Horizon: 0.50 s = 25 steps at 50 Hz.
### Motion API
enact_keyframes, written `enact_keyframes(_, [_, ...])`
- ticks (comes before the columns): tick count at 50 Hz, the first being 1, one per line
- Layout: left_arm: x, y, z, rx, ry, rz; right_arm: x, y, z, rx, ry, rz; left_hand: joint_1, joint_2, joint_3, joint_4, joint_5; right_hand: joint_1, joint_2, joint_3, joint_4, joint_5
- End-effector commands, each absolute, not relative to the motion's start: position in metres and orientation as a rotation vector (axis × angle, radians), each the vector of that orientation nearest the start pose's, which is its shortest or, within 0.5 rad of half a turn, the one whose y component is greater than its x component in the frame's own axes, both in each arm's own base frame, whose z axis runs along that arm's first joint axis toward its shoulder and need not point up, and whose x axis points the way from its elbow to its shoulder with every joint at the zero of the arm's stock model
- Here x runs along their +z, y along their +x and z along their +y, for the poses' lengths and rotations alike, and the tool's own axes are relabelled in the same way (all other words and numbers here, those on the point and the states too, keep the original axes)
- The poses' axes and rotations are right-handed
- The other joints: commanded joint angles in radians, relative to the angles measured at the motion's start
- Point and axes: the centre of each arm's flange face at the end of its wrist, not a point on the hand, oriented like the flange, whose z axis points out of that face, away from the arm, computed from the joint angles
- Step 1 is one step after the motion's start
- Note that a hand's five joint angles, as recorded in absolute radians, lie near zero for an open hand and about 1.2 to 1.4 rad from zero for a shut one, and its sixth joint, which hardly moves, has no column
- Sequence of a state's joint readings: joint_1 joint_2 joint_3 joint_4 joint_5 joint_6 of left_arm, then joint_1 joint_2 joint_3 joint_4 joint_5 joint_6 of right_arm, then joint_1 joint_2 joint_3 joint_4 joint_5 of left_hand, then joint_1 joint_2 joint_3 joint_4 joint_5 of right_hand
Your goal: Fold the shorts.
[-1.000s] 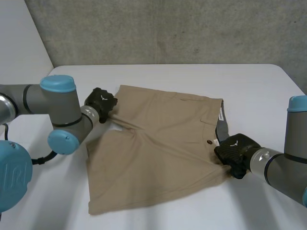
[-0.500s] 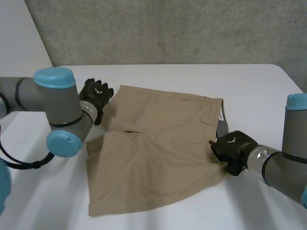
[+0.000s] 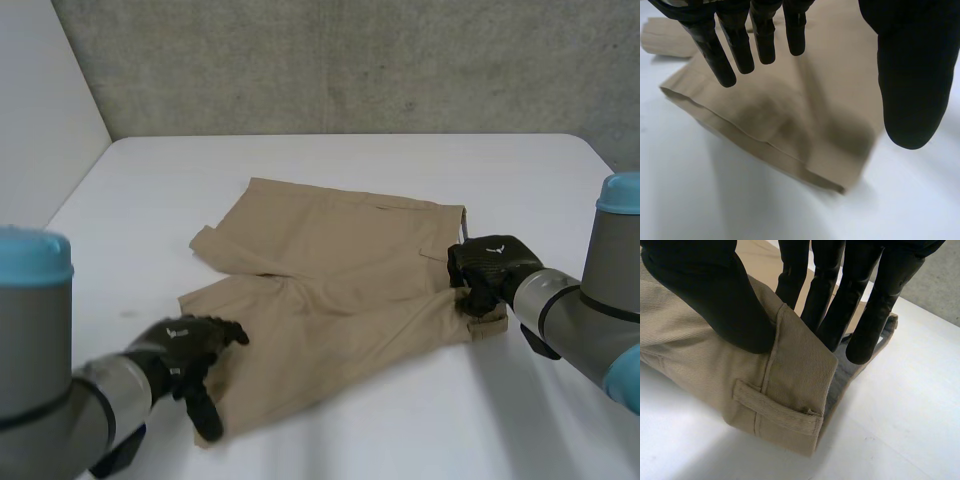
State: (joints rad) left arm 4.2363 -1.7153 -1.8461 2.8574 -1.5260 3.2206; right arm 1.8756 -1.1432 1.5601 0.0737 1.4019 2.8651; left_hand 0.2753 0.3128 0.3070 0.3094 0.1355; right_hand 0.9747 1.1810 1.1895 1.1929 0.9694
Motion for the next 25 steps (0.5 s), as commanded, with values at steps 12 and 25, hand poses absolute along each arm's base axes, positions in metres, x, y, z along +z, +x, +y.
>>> enact_keyframes(12, [0.159, -0.247, -0.145, -1.433, 0.96, 2.872, 0.164, 0.242, -0.273, -1.506, -0.87, 2.42, 0.208, 0.17, 0.176, 0.174, 0.173, 0.422, 0.215, 0.207, 0.203, 0.252])
enact_keyframes(25, [0.138, -0.252, -0.15, -1.415, 0.944, 2.829, 0.165, 0.241, -0.274, -1.513, -0.867, 2.418, 0.525, 0.487, 0.493, 0.491, 0.49, 0.422, 0.215, 0.207, 0.203, 0.252])
